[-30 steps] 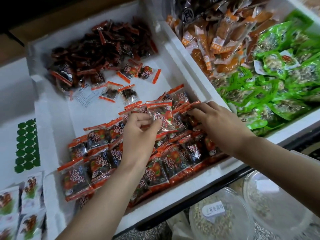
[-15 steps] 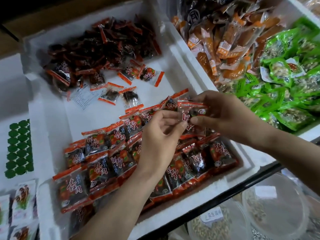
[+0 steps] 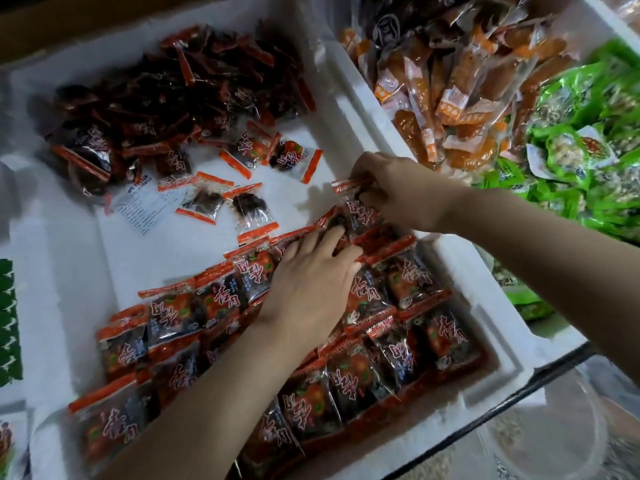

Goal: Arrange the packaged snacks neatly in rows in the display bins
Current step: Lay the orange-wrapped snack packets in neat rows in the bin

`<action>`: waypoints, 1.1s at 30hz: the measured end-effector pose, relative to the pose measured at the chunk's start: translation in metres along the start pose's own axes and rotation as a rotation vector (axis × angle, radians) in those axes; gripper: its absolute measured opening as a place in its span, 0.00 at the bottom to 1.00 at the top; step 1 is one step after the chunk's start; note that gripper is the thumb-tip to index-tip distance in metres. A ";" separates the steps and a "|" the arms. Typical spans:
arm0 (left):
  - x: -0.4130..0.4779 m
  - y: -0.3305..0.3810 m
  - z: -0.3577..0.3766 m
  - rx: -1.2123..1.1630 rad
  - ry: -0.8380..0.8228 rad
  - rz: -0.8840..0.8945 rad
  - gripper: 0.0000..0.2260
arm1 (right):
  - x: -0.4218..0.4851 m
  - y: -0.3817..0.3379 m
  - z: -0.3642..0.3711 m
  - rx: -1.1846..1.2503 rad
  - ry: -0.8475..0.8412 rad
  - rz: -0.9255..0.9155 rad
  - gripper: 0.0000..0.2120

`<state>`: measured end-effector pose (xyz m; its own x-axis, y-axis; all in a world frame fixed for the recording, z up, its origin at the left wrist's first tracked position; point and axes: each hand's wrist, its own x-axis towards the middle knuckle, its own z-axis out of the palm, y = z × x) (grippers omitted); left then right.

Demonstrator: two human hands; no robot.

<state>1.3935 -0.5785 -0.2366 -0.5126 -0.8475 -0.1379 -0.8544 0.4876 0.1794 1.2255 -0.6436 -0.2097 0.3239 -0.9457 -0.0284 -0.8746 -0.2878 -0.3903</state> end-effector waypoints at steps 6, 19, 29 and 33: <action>0.001 -0.011 0.002 0.006 0.064 0.072 0.15 | 0.005 0.004 -0.002 -0.237 -0.112 -0.068 0.16; 0.042 -0.015 0.003 -0.299 0.004 -0.125 0.29 | -0.005 0.004 0.010 -0.429 -0.045 -0.125 0.16; 0.040 -0.026 -0.006 -0.372 0.016 -0.081 0.28 | -0.004 0.006 0.012 -0.344 -0.024 -0.114 0.15; 0.039 -0.029 -0.006 -0.301 0.001 -0.104 0.27 | -0.004 0.005 0.012 -0.340 -0.014 -0.102 0.15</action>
<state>1.3988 -0.6271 -0.2415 -0.4236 -0.8899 -0.1694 -0.8388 0.3147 0.4443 1.2237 -0.6391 -0.2229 0.4186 -0.9080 -0.0189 -0.9068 -0.4168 -0.0628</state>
